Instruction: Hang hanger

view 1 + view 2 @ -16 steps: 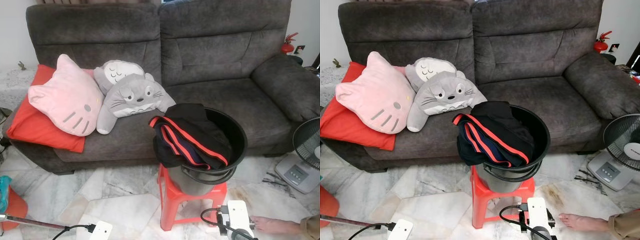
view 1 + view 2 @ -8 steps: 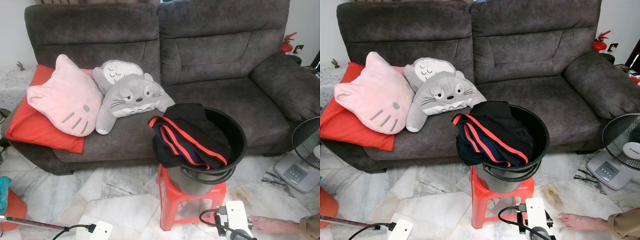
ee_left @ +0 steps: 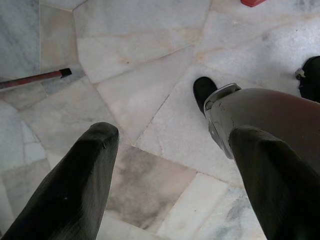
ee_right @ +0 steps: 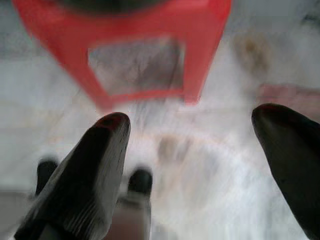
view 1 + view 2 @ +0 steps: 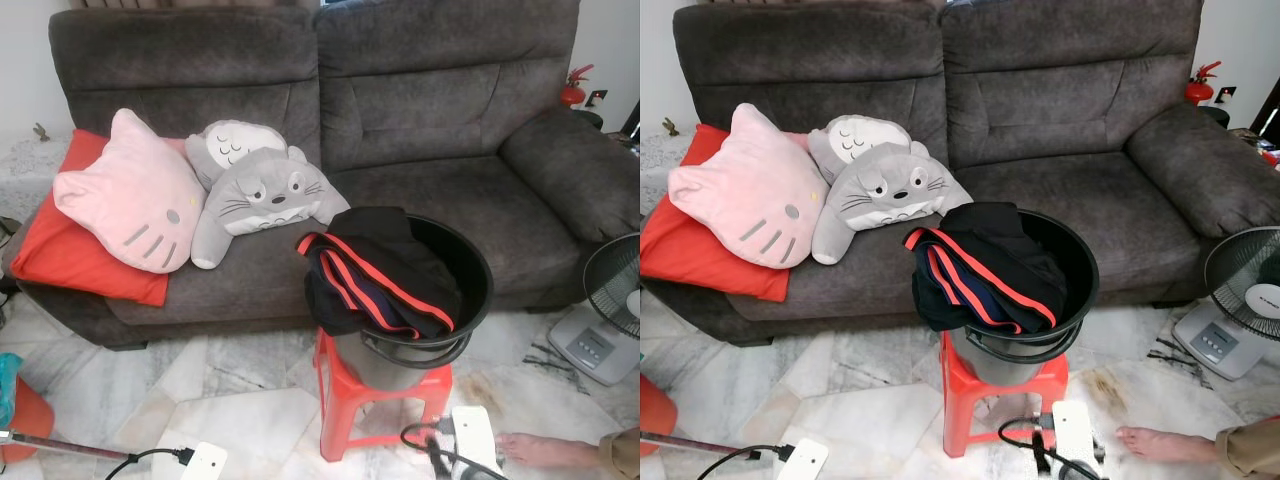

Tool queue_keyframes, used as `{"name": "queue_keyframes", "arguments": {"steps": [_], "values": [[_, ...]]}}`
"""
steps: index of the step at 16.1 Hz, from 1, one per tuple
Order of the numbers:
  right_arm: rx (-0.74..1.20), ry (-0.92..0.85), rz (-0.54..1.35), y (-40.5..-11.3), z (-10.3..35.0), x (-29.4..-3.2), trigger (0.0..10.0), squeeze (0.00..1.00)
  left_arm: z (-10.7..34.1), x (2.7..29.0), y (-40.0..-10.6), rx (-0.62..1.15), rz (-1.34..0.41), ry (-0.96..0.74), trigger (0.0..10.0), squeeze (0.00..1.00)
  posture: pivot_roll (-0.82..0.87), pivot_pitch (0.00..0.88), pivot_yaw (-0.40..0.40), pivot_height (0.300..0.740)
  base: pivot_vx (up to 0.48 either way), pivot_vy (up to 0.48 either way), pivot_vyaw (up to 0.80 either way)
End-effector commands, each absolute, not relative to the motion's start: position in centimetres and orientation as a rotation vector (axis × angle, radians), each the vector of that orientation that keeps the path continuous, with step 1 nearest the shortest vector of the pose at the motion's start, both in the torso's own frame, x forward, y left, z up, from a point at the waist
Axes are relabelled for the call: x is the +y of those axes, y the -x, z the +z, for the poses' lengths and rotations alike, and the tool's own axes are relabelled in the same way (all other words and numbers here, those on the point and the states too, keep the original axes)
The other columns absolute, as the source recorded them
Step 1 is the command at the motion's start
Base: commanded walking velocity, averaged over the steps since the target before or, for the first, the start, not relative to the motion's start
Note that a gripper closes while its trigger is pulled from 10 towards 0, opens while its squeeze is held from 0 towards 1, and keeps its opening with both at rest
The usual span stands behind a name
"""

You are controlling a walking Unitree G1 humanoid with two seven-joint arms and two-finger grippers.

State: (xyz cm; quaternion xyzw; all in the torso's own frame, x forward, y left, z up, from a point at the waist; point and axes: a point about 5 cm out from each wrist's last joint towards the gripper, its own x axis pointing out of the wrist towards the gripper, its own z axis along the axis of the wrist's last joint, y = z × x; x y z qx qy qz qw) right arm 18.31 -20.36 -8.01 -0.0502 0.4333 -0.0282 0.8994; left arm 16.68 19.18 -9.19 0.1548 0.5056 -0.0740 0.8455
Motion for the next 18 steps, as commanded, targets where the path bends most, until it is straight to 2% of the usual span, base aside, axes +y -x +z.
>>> {"name": "queue_keyframes", "arguments": {"steps": [1,4,7,10,13,18], "values": [[0.957,0.125,-0.026,-18.1,-8.3,-20.2,10.0,0.0,-9.2,19.4,-16.5,1.073,-0.158,-0.327,10.0,0.0,0.0,0.0,0.015,0.74,0.0,0.0,0.0],[0.831,0.081,-0.058,-18.8,-7.6,-20.2,10.0,0.0,-9.2,19.4,-16.5,1.072,-0.15,-0.322,10.0,0.0,0.0,0.0,0.017,0.74,0.0,0.0,0.0],[0.716,-0.003,-0.012,-19.6,-6.9,-19.8,10.0,0.0,-9.2,19.4,-16.5,1.072,-0.148,-0.322,10.0,0.0,0.02,0.0,0.018,0.74,0.0,0.0,0.0],[0.694,-0.012,0.058,-19.9,-6.7,-19.3,10.0,0.0,-9.2,19.5,-16.6,1.071,-0.145,-0.323,10.0,0.0,0.02,0.0,0.02,0.74,0.0,0.0,0.0],[0.642,-0.029,0.044,-20.0,-6.3,-19.4,10.0,0.0,-9.2,19.5,-16.6,1.072,-0.146,-0.326,10.0,0.0,0.02,0.0,0.025,0.74,0.0,0.0,0.0],[0.569,0.146,0.024,-20.5,-5.7,-19.8,10.0,0.0,-9.1,19.6,-16.7,1.072,-0.152,-0.335,10.0,0.0,0.0,0.0,0.032,0.74,0.0,0.0,0.0]]}}
